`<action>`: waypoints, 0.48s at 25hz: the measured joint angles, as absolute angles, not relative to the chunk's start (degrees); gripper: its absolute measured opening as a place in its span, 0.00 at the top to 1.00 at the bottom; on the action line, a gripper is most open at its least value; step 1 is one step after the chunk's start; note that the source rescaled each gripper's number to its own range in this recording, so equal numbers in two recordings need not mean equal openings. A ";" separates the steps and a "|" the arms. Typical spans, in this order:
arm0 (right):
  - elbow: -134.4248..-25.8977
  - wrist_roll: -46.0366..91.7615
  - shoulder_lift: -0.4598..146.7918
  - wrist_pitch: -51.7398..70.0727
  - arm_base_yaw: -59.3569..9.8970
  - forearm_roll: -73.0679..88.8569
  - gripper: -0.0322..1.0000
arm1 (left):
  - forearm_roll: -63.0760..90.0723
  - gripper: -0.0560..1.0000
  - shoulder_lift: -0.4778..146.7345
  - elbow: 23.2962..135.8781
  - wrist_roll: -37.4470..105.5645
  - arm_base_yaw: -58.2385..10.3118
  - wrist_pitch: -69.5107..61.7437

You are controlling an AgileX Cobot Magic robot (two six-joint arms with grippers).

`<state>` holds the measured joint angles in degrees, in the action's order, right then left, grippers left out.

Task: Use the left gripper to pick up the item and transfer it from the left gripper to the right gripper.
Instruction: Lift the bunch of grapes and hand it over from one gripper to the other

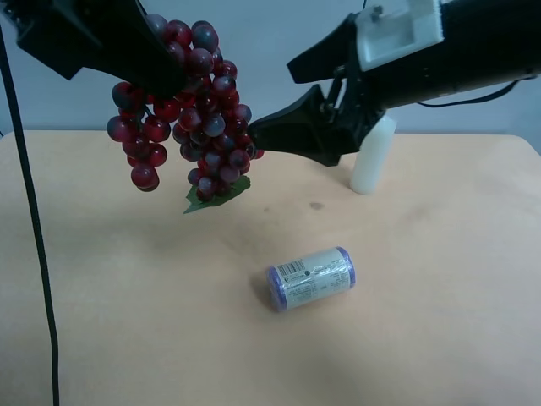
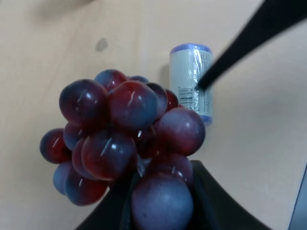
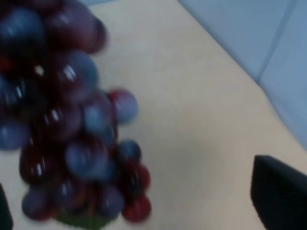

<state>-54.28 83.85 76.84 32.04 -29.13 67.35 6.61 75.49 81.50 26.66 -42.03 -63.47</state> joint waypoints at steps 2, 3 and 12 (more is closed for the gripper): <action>-56.01 84.91 79.69 29.65 -31.74 67.55 0.00 | 6.61 0.95 75.49 81.54 26.66 -42.03 -63.94; -56.86 85.30 81.05 28.52 -32.97 67.56 0.00 | 6.61 0.95 75.49 81.54 26.66 -42.03 -64.15; -61.40 85.92 91.10 24.58 -38.96 68.48 0.00 | 6.61 0.95 75.49 81.54 26.70 -42.03 -64.49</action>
